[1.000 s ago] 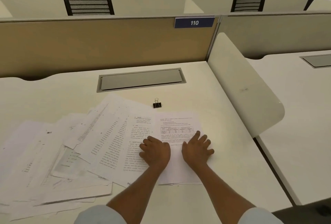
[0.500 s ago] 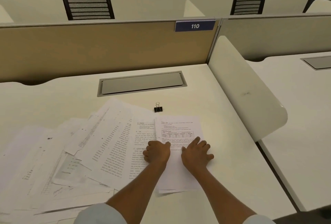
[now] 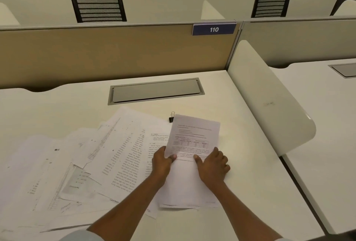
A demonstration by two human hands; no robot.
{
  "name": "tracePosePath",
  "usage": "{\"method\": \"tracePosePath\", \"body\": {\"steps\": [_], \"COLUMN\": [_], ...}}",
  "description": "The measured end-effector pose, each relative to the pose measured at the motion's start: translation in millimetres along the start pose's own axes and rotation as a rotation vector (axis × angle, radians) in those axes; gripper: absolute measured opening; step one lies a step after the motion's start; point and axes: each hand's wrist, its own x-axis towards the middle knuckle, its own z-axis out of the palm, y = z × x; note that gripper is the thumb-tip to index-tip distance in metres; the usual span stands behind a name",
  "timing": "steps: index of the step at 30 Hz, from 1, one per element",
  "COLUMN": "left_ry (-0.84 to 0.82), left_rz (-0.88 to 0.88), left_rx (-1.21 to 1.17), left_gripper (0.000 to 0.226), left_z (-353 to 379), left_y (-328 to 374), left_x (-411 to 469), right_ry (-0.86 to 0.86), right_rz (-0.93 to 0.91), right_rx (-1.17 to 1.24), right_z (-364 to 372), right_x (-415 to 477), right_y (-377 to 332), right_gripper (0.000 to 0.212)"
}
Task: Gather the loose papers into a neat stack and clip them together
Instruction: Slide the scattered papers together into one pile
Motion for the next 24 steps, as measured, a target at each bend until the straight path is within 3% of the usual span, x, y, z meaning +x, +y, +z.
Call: {"method": "tracePosePath", "body": {"steps": [5, 8, 12, 15, 16, 24], "left_ry": [0.015, 0.048, 0.146, 0.245, 0.274, 0.244], "left_rz": [-0.054, -0.042, 0.0, -0.036, -0.049, -0.124], "left_rx": [-0.022, 0.089, 0.476, 0.947, 1.003, 0.865], "left_gripper": [0.035, 0.032, 0.033, 0.034, 0.032, 0.038], "left_z": [-35.1, -46.0, -49.9, -48.9, -48.2, -45.8], "left_y": [-5.5, -12.1, -20.0, -19.2, -19.1, -16.5], "left_x": [11.9, 13.3, 11.3, 5.9, 4.3, 7.4], "right_ry": [-0.169, -0.245, -0.274, -0.256, -0.243, -0.188], "right_rz": [0.008, 0.016, 0.062, 0.067, 0.067, 0.078], "right_rx": [0.338, 0.263, 0.093, 0.01, -0.01, -0.012], "right_z": [-11.2, -11.4, -7.6, -0.8, 1.6, 11.6], "right_x": [4.6, -4.5, -22.8, -34.5, -37.7, -49.2], "right_y": [-16.1, -35.6, -58.1, -66.3, -68.0, -77.2], "right_gripper": [0.088, 0.078, 0.055, 0.052, 0.054, 0.06]}}
